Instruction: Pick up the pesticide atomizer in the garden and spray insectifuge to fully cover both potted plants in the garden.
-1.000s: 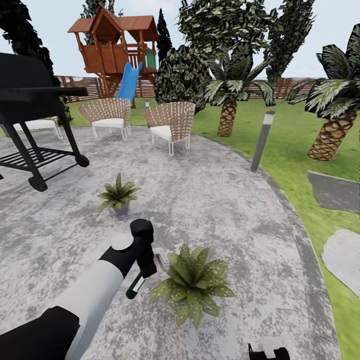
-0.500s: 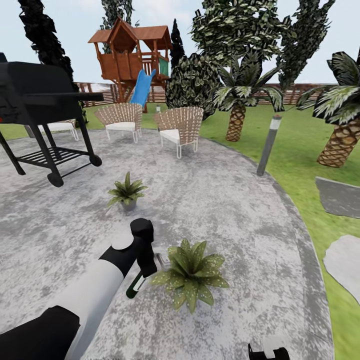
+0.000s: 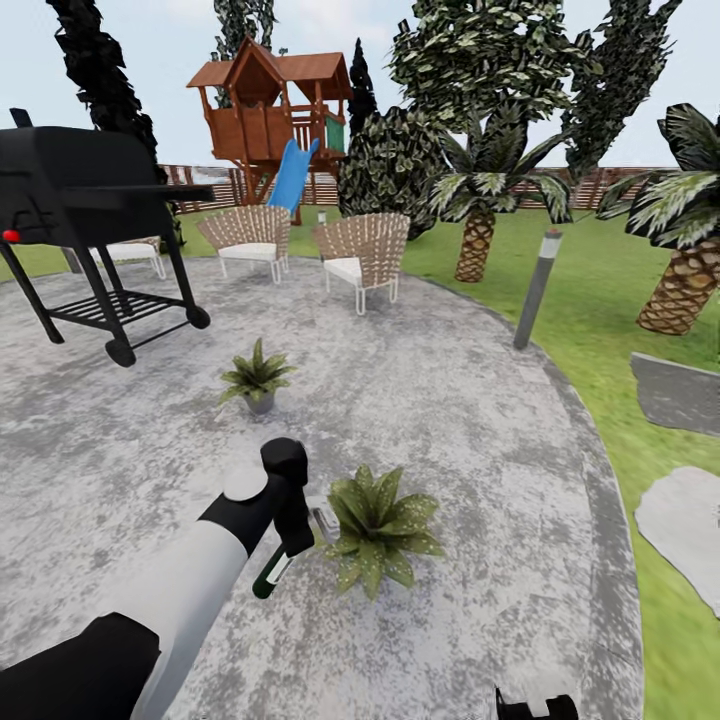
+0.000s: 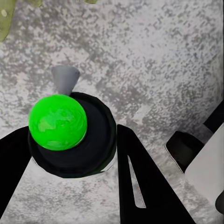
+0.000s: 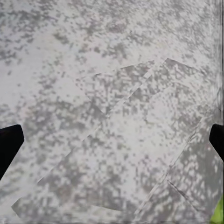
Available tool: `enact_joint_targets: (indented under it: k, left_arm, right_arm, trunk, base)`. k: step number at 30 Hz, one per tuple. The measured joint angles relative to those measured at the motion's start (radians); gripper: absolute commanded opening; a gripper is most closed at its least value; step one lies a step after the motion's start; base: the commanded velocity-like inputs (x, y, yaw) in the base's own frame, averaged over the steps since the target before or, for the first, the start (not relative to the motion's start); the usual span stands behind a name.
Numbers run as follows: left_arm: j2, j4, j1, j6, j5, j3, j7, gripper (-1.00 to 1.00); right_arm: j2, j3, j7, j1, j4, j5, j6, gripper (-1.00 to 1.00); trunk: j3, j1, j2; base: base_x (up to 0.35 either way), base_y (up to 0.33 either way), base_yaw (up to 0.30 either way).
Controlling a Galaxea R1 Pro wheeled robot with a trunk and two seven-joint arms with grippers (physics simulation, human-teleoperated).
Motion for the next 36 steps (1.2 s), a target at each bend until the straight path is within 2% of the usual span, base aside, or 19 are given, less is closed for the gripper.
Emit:
enact_joint_targets:
  k: [6,12,16,17,18,19,20,21,23,24,26,28,30,32,33,35,36]
  left_arm:
    - [0.001,0.001,0.001,0.0,-0.001,0.001,0.0,-1.0]
    - [0.008,-0.005,0.005,-0.003,0.002,0.003,0.0,-1.0]
    - [0.011,-0.012,0.006,-0.008,0.035,0.02,0.0,-1.0]
    - [0.013,-0.013,0.006,-0.016,0.218,0.048,0.05,-1.0]
    - [0.016,-0.013,0.007,-0.035,0.298,0.052,0.1,-1.0]
    - [0.036,-0.01,0.035,-0.165,0.517,0.063,0.239,-1.0]
    - [0.04,-0.01,0.048,-0.183,0.553,0.073,0.255,-1.0]
    - [0.047,-0.009,0.073,-0.275,0.576,0.132,0.279,-1.0]
    - [0.047,-0.003,0.079,-0.379,0.584,0.222,0.304,-1.0]
    - [0.047,-0.001,0.08,-0.398,0.586,0.249,0.308,-1.0]
    - [0.047,0.001,0.081,-0.424,0.587,0.287,0.312,-1.0]
    - [0.048,0.002,0.086,-0.432,0.585,0.296,0.312,-1.0]
    - [0.049,0.003,0.095,-0.435,0.58,0.3,0.31,-1.0]
    - [0.052,0.003,0.118,-0.437,0.574,0.298,0.307,-1.0]
    - [0.061,0.003,0.127,-0.444,0.572,0.293,0.306,-1.0]
    - [0.074,0.003,0.134,-0.455,0.573,0.289,0.303,-1.0]
    - [0.075,0.003,0.135,-0.457,0.573,0.288,0.303,-1.0]
  right_arm:
    - [0.0,0.0,0.0,0.0,0.0,0.0,0.0,1.0]
    - [0.0,0.0,0.001,0.0,0.0,0.0,0.0,1.0]
    - [0.0,0.0,0.003,0.0,0.001,0.001,0.0,1.0]
    - [0.002,0.0,0.004,0.0,0.002,0.002,0.0,1.0]
    - [0.002,0.0,0.004,0.0,0.002,0.002,0.0,1.0]
    - [0.003,0.0,0.005,0.0,0.001,0.001,-0.001,1.0]
    - [0.003,0.0,0.005,0.0,0.001,0.001,-0.001,1.0]
    - [0.004,-0.001,0.004,0.0,-0.002,-0.001,-0.001,1.0]
    - [0.002,-0.004,0.003,0.0,-0.007,-0.002,-0.001,1.0]
    - [0.0,-0.004,0.004,0.0,-0.009,-0.001,-0.001,1.0]
    - [-0.005,-0.004,0.008,-0.001,-0.026,0.002,-0.001,1.0]
    - [-0.007,-0.003,0.027,-0.002,-0.099,0.01,-0.001,1.0]
    - [-0.007,-0.002,0.129,-0.002,-0.193,0.039,0.001,1.0]
    - [-0.006,0.001,0.326,-0.002,-0.289,0.088,0.008,1.0]
    - [-0.006,0.001,0.465,-0.001,-0.347,0.109,0.018,1.0]
    - [-0.006,0.0,0.699,-0.005,-0.442,0.121,0.062,1.0]
    - [-0.006,0.0,0.765,-0.009,-0.471,0.123,0.079,1.0]
  trunk:
    - [0.0,0.0,0.0]
    - [0.0,0.0,0.0]
    - [0.0,0.0,0.0]
    - [0.0,0.0,0.0]
    - [0.0,0.0,0.0]
    - [0.0,0.0,0.0]
    - [0.0,0.0,0.0]
    - [0.0,0.0,0.0]
    - [0.0,0.0,0.0]
    - [0.0,0.0,0.0]
    - [0.0,0.0,0.0]
    - [0.0,0.0,0.0]
    - [0.0,0.0,0.0]
    - [0.0,0.0,0.0]
    - [0.0,0.0,0.0]
    - [0.0,0.0,0.0]
    - [0.0,0.0,0.0]
  base:
    - [-0.107,-0.245,0.0]
    - [-0.25,-0.069,0.0]
    - [-0.031,-0.003,0.0]
    - [-0.002,0.0,0.0]
    - [0.0,0.0,0.0]
    - [0.0,0.0,0.0]
    - [0.0,0.0,0.0]
    - [0.0,0.0,0.0]
    - [0.0,0.0,0.0]
    - [0.0,0.0,0.0]
    - [0.0,0.0,0.0]
    - [0.0,0.0,0.0]
    - [0.0,0.0,0.0]
    - [0.0,0.0,0.0]
    - [0.0,0.0,0.0]
    - [0.0,0.0,0.0]
    - [0.0,0.0,0.0]
